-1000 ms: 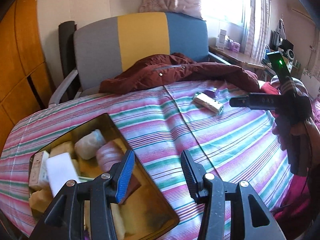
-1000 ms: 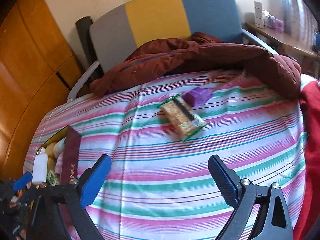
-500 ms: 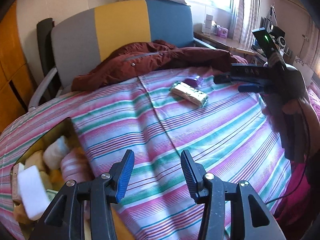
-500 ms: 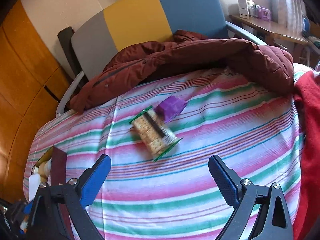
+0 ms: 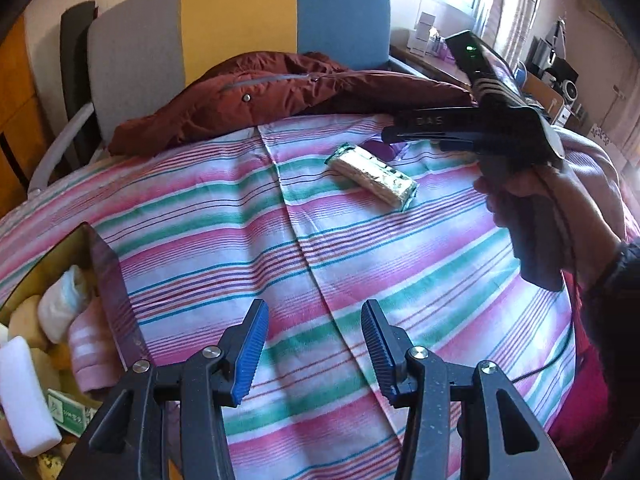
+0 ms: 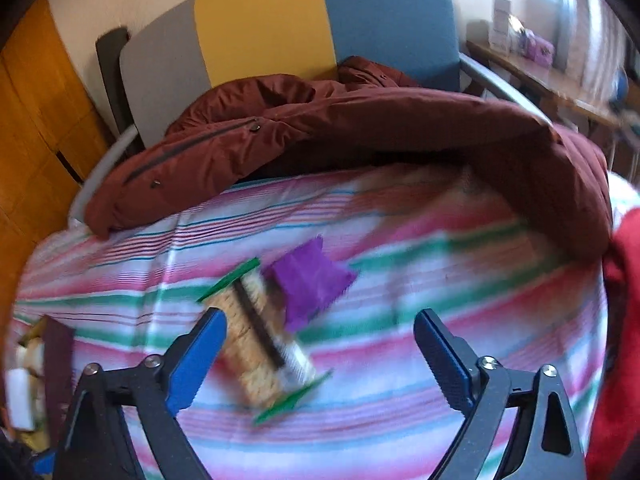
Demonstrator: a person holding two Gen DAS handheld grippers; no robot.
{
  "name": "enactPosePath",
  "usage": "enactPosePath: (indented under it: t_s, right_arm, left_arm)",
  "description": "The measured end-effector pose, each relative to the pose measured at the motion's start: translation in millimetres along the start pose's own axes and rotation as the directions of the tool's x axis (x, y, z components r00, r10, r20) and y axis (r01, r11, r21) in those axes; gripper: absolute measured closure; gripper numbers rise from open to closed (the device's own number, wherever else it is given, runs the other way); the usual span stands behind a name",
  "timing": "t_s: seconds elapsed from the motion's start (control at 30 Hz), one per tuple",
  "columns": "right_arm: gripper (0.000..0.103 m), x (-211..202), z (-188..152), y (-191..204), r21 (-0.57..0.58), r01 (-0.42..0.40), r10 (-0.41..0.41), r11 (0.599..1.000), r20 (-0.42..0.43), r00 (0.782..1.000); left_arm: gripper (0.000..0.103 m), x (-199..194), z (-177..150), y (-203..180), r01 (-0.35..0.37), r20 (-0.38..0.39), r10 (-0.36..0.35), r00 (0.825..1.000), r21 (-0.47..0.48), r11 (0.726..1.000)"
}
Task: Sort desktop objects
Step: 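Move both grippers back to the cracker packet and purple packet, then grasp the purple packet with right gripper while left gripper grasps the cracker packet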
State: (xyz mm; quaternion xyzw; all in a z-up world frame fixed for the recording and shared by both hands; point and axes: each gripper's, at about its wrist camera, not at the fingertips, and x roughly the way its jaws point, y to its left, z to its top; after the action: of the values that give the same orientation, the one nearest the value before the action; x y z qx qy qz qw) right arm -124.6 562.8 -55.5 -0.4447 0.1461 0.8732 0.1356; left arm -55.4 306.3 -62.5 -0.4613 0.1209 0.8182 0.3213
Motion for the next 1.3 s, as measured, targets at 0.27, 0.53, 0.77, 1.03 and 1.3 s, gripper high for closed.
enactPosePath:
  t_s: [0.27,0.53,0.77,1.03,1.3]
  right_arm:
    - [0.023,37.6,23.6,10.8,-0.104,0.004,-0.009,0.995,-0.041,0.999]
    - [0.051,45.4,17.2,-3.5,-0.098,-0.021,0.012,0.995,-0.093,0.996]
    - [0.052,32.3,-1.6,-31.0,-0.065,-0.030,0.023,0.997,-0.101,0.995]
    - [0.052,16.6,-18.7,-53.2,-0.027,0.002,-0.005,1.000,-0.100,0.995]
    - [0.052,8.8,-18.1,-63.3,0.007,-0.012,0.013,1.000,-0.083,0.996]
  left_arm:
    - [0.054,14.6,9.6,3.0,0.011,-0.022,-0.011,1.000,-0.019,1.000]
    - [0.054,18.8,24.0,-1.1,0.043,-0.026,-0.044,0.999,-0.015,0.999]
    - [0.054,32.5,43.7,-11.1,0.075,-0.041,-0.077,0.996,-0.032,0.997]
    - [0.055,69.3,79.1,-26.1,0.107,-0.084,-0.116,0.990,-0.097,0.989]
    - [0.054,113.9,107.8,-25.4,0.104,-0.145,-0.142,0.979,-0.242,0.965]
